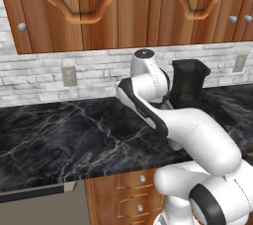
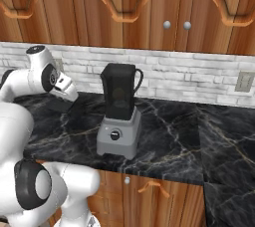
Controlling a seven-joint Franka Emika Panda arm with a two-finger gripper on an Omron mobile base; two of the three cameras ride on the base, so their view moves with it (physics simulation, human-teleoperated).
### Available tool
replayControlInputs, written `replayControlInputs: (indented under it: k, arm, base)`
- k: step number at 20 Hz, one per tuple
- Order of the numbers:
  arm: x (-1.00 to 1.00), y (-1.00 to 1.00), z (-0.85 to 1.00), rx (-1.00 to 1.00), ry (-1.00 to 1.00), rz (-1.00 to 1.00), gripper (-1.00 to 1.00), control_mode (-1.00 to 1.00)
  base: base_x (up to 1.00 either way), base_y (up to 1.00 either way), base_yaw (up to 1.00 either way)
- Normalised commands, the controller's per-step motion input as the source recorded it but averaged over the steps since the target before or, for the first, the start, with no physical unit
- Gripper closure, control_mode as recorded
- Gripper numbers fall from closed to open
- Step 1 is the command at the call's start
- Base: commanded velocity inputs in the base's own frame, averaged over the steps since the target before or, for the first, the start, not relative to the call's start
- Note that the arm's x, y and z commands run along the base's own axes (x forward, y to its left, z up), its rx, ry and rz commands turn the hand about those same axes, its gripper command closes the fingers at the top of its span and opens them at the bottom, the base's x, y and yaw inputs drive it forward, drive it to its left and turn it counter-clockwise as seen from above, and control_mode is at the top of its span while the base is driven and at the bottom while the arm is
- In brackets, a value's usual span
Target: Open the blender lid, put the apple in the blender, close the lid, and start the blender.
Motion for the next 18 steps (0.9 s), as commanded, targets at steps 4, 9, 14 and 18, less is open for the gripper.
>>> replayControlInputs:
  k: [4,9,14,18]
  arm:
    - [-0.15,-0.38,1.0,0.0,-0.05,-0.03,1.0,-1.0]
    - [-0.12,-0.38,0.86,0.0,-0.07,-0.03,1.0,-1.0]
    - [-0.07,-0.57,0.57,0.0,-0.06,-0.01,1.0,-1.0]
    - [0.0,-0.62,0.43,0.0,-0.04,0.0,1.0,-1.0]
  base:
    - [0.0,0.0,0.0]
    - [0.0,0.0,0.0]
    - [0.0,0.0,0.0]
    - [0.0,0.0,0.0]
